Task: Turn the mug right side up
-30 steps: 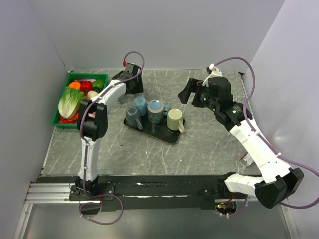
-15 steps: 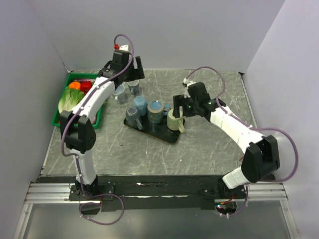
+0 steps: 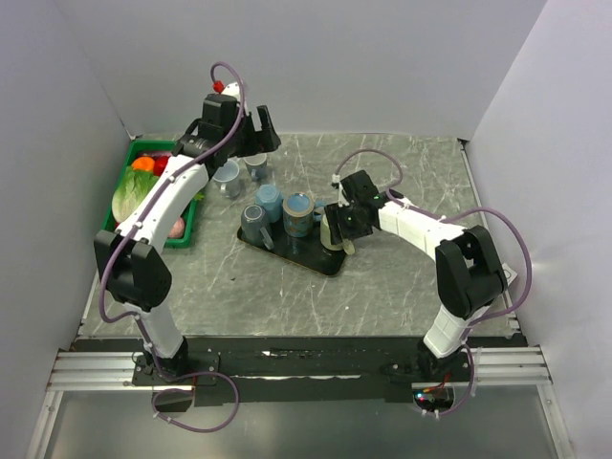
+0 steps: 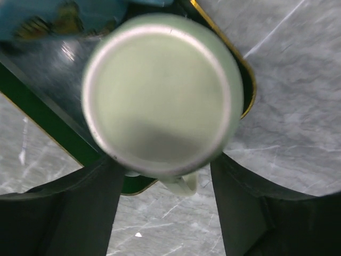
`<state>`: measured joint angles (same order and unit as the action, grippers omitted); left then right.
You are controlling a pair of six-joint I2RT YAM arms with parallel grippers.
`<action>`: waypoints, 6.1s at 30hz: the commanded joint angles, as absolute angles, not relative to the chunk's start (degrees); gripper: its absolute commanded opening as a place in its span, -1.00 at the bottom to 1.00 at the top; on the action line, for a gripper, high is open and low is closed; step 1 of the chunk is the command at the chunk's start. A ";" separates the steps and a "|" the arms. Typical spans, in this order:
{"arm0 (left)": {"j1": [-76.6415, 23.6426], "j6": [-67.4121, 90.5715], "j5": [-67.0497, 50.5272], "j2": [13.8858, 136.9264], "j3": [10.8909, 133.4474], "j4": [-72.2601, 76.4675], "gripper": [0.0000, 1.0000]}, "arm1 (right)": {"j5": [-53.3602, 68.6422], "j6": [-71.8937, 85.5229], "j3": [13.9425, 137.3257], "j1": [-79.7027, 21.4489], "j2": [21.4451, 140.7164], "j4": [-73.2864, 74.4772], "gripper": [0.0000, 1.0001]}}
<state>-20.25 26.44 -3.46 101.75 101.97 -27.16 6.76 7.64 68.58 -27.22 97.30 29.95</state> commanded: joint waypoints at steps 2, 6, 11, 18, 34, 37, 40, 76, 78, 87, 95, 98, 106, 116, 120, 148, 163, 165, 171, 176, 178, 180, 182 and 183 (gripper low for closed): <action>-20.21 26.46 -6.68 97.74 100.90 -25.31 0.93 | 4.22 7.12 71.98 -28.21 98.17 30.94 0.20; -19.95 26.54 -7.12 97.56 100.28 -25.49 0.93 | 2.20 7.64 72.42 -28.83 98.70 31.73 -0.27; -19.78 26.46 -7.91 97.21 99.84 -25.84 0.93 | 0.18 7.65 72.42 -29.53 98.79 33.13 -1.00; -19.78 27.16 -11.69 95.19 98.79 -25.14 0.93 | -1.67 8.79 69.97 -30.32 94.50 32.08 -1.00; -19.69 32.60 -15.99 86.23 93.52 -24.88 0.93 | 4.04 22.48 86.74 -29.10 84.29 43.42 -1.00; -19.69 35.05 -21.24 84.04 89.75 -21.72 0.93 | 6.50 24.77 88.94 -28.13 81.83 43.33 -1.00; -19.69 39.18 -27.22 81.83 84.83 -15.75 0.93 | 9.92 27.23 88.77 -26.99 78.15 38.77 -1.00; -25.49 84.72 -47.90 88.68 74.26 48.16 0.53 | 22.59 47.55 78.14 -26.10 68.73 -11.94 -1.00; -25.49 86.73 -47.37 89.55 74.27 49.82 0.44 | 23.11 47.81 77.17 -26.10 68.91 -12.83 -1.00; -25.58 89.83 -46.94 91.76 75.41 53.88 -0.58 | 23.03 47.99 75.94 -26.10 69.17 -13.19 -1.00; -25.58 83.52 -45.88 90.71 76.20 49.06 -0.98 | 23.12 47.37 75.94 -26.19 69.43 -10.47 -1.00; -25.66 74.67 -44.04 90.09 79.53 37.65 -0.98 | 21.36 46.24 76.20 -26.19 69.70 -6.68 -0.40; -25.58 51.87 -30.87 91.84 92.28 5.75 -0.98 | 14.26 41.93 76.02 -26.02 69.87 4.29 0.64; -25.66 34.11 -8.45 106.07 109.84 -18.78 -0.98 | -4.03 37.97 73.13 -25.23 63.29 23.28 1.00; -25.66 31.12 -1.77 111.79 114.34 -23.89 -0.98 | -5.45 37.35 70.59 -24.35 60.74 25.66 0.99; -28.56 19.95 16.00 134.56 131.57 -37.18 -0.98 | -1.67 38.06 66.97 -18.99 62.31 28.83 0.99; -28.56 19.25 13.89 137.46 130.78 -36.65 -0.73 | -2.20 38.41 67.06 -18.63 61.96 28.74 0.99; -28.56 19.07 13.80 137.90 130.96 -36.65 -0.55 | -2.11 38.67 67.06 -18.63 62.05 29.00 0.99; -28.56 18.81 13.54 138.43 130.87 -36.04 -0.39 | -2.02 38.76 66.71 -18.37 61.70 29.09 0.99; -28.56 18.72 13.45 138.78 130.87 -35.16 -0.35 | -1.76 38.76 66.80 -18.28 61.79 29.18 0.99; -28.56 18.81 13.45 138.78 131.04 -35.16 -0.25 | -1.76 38.76 66.71 -18.37 61.79 29.27 0.99; -28.56 18.90 13.36 138.43 131.13 -34.89 -0.02 | -1.76 38.76 66.71 -18.19 61.70 29.27 0.99; -28.56 19.16 13.10 137.64 131.05 -34.63 0.16 | -1.76 38.67 66.62 -18.28 61.70 29.35 0.99; -28.56 19.16 13.10 137.29 130.87 -34.28 0.26 | -1.76 38.67 66.80 -18.11 61.79 29.44 0.99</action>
